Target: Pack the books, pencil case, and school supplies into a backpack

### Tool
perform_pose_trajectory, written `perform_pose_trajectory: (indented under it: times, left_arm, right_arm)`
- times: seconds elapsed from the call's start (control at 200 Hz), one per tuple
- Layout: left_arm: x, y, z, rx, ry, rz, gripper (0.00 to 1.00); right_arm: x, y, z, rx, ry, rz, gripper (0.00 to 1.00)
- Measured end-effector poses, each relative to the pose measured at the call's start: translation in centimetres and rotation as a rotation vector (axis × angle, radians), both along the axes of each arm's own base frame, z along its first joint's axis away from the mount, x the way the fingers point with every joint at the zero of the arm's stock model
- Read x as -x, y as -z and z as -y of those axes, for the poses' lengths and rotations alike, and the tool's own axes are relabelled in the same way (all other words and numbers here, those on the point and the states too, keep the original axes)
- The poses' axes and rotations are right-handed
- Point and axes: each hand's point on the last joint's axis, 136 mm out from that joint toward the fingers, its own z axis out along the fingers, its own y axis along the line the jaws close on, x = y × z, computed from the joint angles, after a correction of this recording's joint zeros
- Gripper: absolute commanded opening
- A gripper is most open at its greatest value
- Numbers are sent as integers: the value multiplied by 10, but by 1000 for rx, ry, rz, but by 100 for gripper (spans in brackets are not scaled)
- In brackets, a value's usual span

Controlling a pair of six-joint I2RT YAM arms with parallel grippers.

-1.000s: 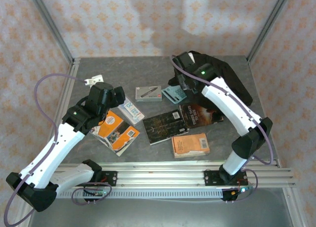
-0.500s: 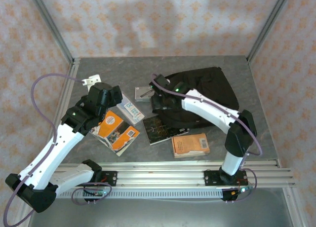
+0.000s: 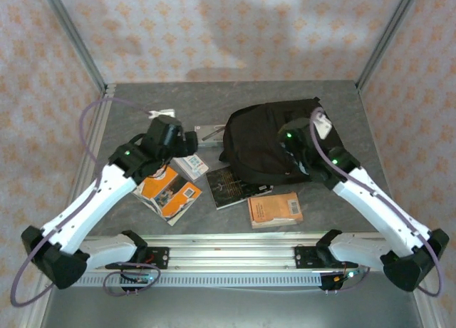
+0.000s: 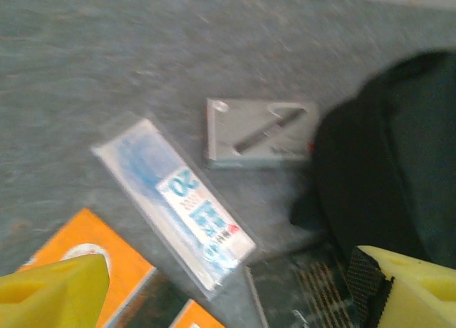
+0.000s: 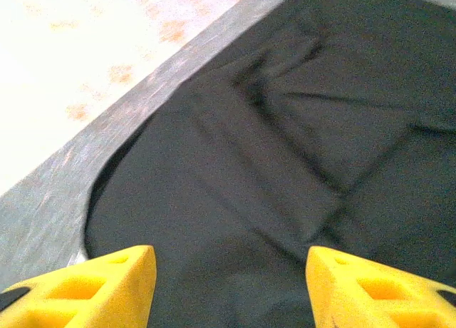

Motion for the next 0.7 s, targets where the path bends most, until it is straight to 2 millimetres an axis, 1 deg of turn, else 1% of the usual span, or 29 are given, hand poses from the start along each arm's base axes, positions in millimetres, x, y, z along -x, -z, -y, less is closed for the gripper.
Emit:
perform_pose_trajectory:
  times: [0.05, 0.14, 0.2, 0.265, 0.415, 0.53, 0.595, 0.666, 0.701]
  left_arm:
    - [-1, -1, 22, 6, 59, -14, 88]
    - [2, -6, 55, 27, 153, -25, 86]
    - [5, -11, 71, 41, 198, -28, 86]
    - [8, -15, 87, 53, 239, -34, 85]
    - [11, -14, 117, 63, 313, -67, 84]
    - [14, -2, 137, 61, 356, -109, 84]
    - [16, 6, 144, 62, 370, -136, 84]
    - [18, 14, 150, 64, 380, -161, 84]
    - [19, 17, 152, 64, 381, -171, 84]
  right_arm:
    - [4, 14, 17, -17, 72, -24, 61]
    - [16, 46, 42, -38, 181, -89, 66]
    - [25, 65, 56, -49, 244, -135, 68]
    - [33, 80, 64, -74, 292, -176, 68]
    - [40, 110, 65, -154, 339, -242, 68]
    - [40, 137, 66, -241, 376, -281, 67]
    - [38, 151, 66, -290, 393, -297, 66]
    - [35, 162, 61, -331, 389, -309, 61]
    - [32, 165, 57, -353, 380, -307, 55]
